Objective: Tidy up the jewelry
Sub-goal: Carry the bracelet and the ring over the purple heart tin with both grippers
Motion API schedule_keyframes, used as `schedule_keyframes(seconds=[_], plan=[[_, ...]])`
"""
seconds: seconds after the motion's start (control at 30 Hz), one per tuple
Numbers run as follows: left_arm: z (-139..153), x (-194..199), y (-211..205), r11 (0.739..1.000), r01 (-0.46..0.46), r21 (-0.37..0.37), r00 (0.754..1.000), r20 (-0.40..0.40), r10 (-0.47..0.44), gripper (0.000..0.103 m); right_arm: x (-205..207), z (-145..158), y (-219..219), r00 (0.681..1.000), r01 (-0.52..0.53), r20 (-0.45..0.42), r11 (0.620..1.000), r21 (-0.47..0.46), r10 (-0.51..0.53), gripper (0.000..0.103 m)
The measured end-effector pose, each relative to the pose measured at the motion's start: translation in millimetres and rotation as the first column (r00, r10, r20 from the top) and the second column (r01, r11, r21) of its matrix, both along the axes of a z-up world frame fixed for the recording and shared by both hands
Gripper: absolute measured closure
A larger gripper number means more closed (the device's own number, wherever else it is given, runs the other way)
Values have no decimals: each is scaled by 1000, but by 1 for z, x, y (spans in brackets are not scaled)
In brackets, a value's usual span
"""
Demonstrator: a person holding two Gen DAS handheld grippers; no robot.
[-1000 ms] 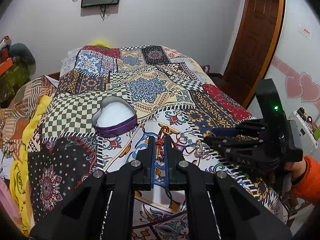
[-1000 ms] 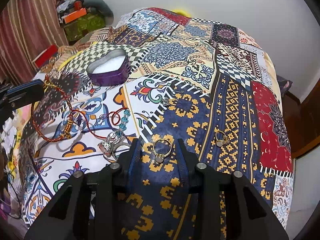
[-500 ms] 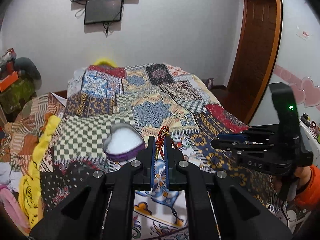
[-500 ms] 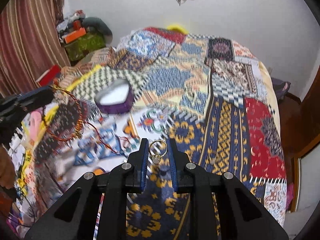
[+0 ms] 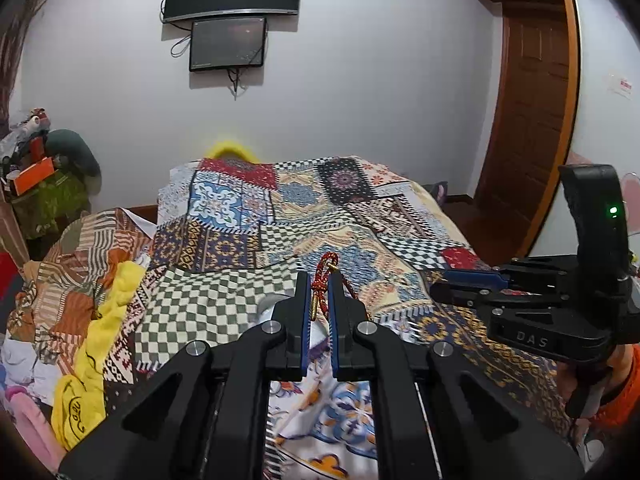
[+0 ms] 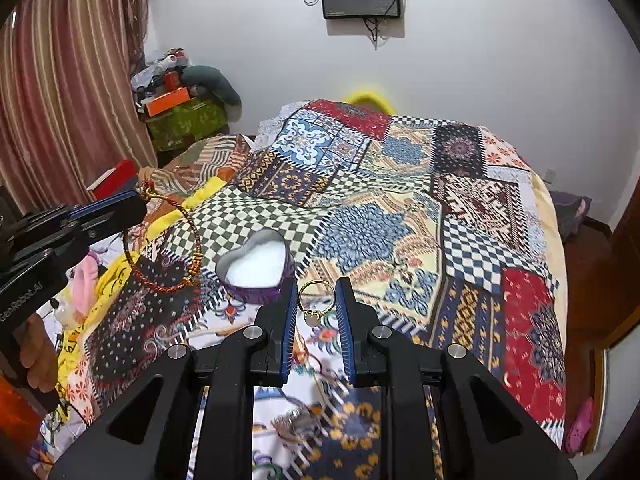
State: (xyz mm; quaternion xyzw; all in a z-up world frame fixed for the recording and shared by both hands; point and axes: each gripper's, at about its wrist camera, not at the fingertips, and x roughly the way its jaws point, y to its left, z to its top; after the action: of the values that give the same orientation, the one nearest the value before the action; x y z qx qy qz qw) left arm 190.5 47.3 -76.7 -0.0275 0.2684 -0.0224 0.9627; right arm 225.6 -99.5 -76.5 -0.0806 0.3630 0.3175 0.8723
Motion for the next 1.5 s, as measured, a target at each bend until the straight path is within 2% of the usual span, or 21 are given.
schedule_keyframes(seconds=[0.47, 0.87, 1.17, 1.5], plan=[[-47, 63, 45, 997, -47, -60, 991, -129, 39, 97, 40, -15, 51, 994, -92, -56, 996, -19, 90, 86], [-90, 101, 59, 998, -5, -62, 966, -259, -11, 97, 60, -45, 95, 969, -215, -147, 972, -97, 199, 86], [-115, 111, 69, 996, 18, -84, 944, -326, -45, 97, 64, -76, 114, 948, -278, -210, 944, -179, 239, 85], [-122, 107, 71, 996, 25, -83, 935, -352, -53, 97, 67, -88, 124, 943, -294, -226, 931, -216, 245, 85]])
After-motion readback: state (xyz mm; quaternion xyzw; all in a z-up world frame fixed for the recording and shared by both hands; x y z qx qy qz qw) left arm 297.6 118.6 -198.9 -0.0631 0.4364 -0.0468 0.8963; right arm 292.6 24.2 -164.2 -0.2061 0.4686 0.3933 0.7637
